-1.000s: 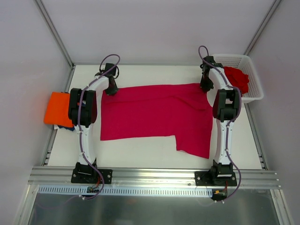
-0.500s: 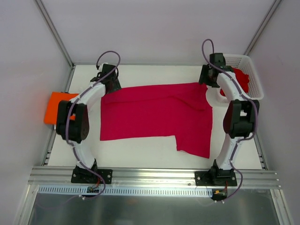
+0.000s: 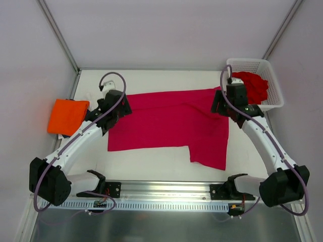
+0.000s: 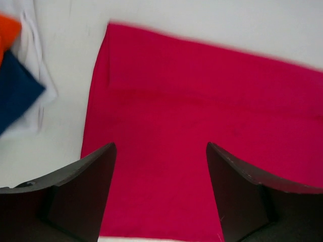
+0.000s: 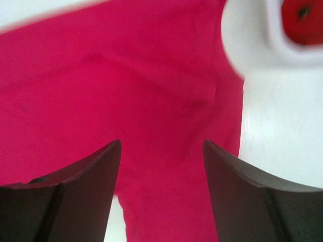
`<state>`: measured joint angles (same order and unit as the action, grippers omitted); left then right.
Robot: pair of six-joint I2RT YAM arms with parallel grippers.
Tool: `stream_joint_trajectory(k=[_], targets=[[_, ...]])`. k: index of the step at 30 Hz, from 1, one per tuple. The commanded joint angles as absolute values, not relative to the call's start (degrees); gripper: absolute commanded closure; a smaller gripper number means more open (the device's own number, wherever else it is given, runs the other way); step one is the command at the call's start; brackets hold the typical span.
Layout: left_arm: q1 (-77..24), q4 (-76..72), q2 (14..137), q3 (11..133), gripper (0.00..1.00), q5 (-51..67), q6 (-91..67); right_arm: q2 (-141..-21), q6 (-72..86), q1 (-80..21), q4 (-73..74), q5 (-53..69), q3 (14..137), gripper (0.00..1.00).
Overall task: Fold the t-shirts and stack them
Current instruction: Fold the tshirt
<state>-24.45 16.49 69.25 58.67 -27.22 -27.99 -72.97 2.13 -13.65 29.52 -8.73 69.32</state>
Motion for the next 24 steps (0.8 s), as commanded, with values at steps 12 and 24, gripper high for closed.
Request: stream_joint_trajectory(k=[12,24], targets=[[-36.3,39.3,69.4,44.7,0.27,-30.7,-50.0,-59.2,17.2,-29.4,38.8,-22.3,47.2,0.30],[-40.8,59.7,84.3,47.2,0.26,-42.9,-67.1,-60.1,26.4,-37.2,41.3,-27.2,38.5,0.30]])
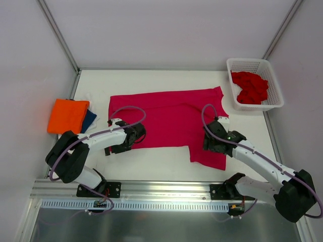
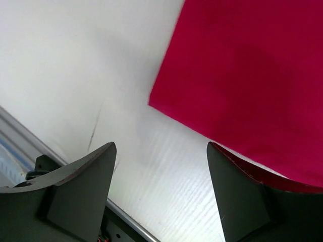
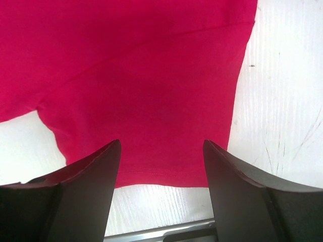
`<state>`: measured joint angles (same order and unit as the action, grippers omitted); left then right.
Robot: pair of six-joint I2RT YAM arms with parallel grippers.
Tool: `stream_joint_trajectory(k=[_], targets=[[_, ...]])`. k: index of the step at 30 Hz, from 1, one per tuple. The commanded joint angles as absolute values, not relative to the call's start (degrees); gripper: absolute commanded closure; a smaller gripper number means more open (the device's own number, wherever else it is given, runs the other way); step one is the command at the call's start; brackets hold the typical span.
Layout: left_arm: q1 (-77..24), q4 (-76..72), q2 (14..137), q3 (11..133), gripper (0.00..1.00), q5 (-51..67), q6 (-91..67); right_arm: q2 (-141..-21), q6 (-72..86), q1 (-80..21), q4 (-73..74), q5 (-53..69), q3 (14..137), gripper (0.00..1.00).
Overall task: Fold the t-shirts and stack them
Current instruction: Fold the tshirt
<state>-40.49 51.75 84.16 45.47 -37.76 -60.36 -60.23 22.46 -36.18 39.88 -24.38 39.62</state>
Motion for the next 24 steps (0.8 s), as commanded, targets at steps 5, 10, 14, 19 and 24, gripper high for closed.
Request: stream_joint_trajectory(k=[5,10,14,19,24], targets=[[-40.7,61.1,82.4,47.5,0.27,-43.9,-68.8,-59.9,27.0,-37.6,40.7,-26.6,37.2,0.30],[-40.4,61.0,83.2,46.5,0.31,-44.1,-71.1,-58.2,28.0,-38.4,42.5,-28.0,37.2,0.30],[-40.3,60.6,79.9,45.4,0.32,-43.8,-72.3,-56.0,29.4,-38.7,46.3,-31.2,37.2,0.30],[-39.6,56.4,75.1,41.6,0.34,-42.0,-70.0,-53.9,30.8,-38.7,43.3,-29.3,33.4,0.29],[-38.1,51.3,72.6,39.7,0.35,-39.0,-66.6,-55.4,31.1,-38.7,38.9,-26.0,31.2,0.29]])
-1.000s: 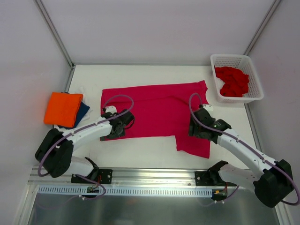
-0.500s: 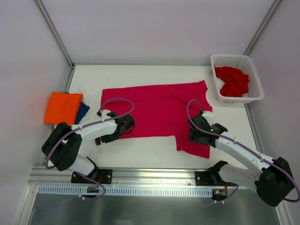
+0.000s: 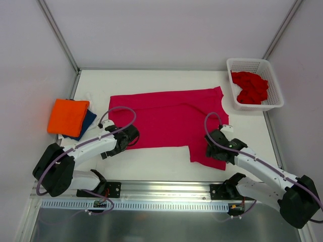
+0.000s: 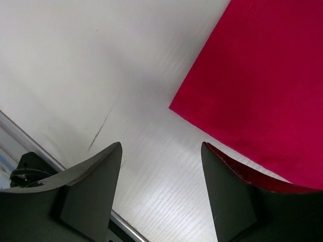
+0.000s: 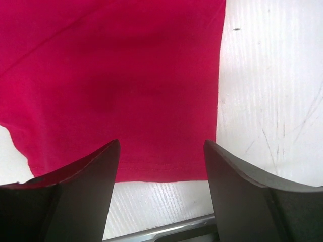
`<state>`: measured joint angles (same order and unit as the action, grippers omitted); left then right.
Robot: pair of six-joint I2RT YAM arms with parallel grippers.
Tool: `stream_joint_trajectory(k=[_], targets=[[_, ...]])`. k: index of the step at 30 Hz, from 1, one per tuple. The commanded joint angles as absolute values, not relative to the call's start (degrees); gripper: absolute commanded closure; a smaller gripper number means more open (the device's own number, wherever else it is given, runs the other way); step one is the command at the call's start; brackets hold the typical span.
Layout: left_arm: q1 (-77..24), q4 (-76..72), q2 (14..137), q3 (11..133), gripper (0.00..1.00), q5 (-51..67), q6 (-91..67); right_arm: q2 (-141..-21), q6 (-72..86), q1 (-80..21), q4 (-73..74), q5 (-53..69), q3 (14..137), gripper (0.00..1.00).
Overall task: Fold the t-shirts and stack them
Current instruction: Fold the tshirt
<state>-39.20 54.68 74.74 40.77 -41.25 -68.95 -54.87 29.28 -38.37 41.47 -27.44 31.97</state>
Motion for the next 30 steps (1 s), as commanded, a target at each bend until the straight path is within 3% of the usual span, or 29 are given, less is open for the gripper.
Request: stream_joint_trajectory(k=[1,23,25,26,29,30], targets=[[-37.4,49.8,72.2,39.3,0.36,-38.1,-65.7,-55.8,31.1,-38.7,38.6,-25.8,31.0,0.29],[-36.5,45.7,77.1,40.6,0.40,-38.0,-66.8,-58.9,33.4,-38.8,31.7,-21.7,24.7,0.31],[-36.3,45.9,76.9,40.5,0.40,-38.1,-66.8,-60.8,33.3,-38.8,30.7,-21.1,24.6,0.39],[-36.3,45.9,76.8,40.5,0.40,-38.1,-66.8,-61.3,33.4,-38.8,30.2,-20.8,24.7,0.56],[-36.1,46.1,76.9,40.9,0.41,-38.3,-66.4,-62.9,33.7,-39.3,29.8,-21.1,25.0,0.90],[-36.1,46.1,77.0,41.0,0.41,-38.3,-66.4,-63.1,33.7,-39.5,30.1,-21.4,25.4,0.94]])
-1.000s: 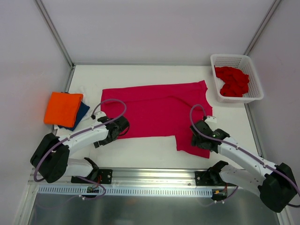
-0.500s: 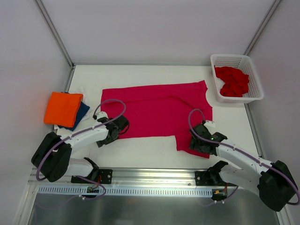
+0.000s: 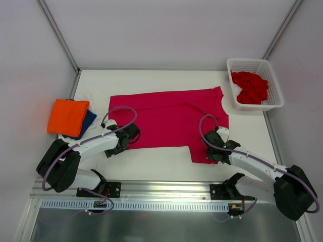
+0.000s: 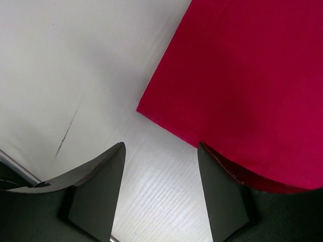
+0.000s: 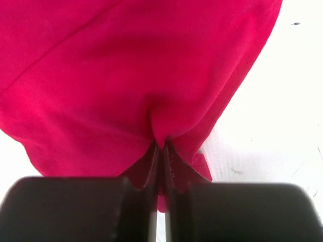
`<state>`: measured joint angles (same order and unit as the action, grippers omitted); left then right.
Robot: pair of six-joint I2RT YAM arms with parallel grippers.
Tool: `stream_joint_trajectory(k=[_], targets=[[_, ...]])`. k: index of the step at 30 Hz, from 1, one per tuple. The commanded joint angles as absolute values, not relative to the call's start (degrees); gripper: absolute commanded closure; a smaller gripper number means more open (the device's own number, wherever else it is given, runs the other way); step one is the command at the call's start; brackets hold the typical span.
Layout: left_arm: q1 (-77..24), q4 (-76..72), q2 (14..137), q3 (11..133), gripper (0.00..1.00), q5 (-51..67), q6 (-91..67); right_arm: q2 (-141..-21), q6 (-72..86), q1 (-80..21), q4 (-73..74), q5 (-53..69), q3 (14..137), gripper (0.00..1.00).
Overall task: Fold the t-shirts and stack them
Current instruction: Fold the tshirt
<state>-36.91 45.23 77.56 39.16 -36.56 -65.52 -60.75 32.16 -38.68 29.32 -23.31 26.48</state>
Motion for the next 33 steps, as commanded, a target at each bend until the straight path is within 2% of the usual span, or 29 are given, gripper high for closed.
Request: stream_joint_trajectory(k=[1,11,28,33], targets=[[-36.0,46.3,77.0,41.2,0.41,-38.4,-66.2,-63.2,33.7,-39.7,30.5,-21.5,25.7,0.98],[-35.7,50.0,76.1,45.0,0.43,-41.9,-65.9,-56.8,34.0,-40.6,38.9,-24.7,28.8,0.99],[-34.8,54.7,92.4,50.2,0.42,-40.3,-71.7,-49.8,33.1,-40.7,41.5,-25.0,28.4,0.99],[-35.2,56.2,96.2,51.1,0.45,-40.8,-75.1,-48.8,32.9,-40.7,41.9,-24.8,27.9,0.99]])
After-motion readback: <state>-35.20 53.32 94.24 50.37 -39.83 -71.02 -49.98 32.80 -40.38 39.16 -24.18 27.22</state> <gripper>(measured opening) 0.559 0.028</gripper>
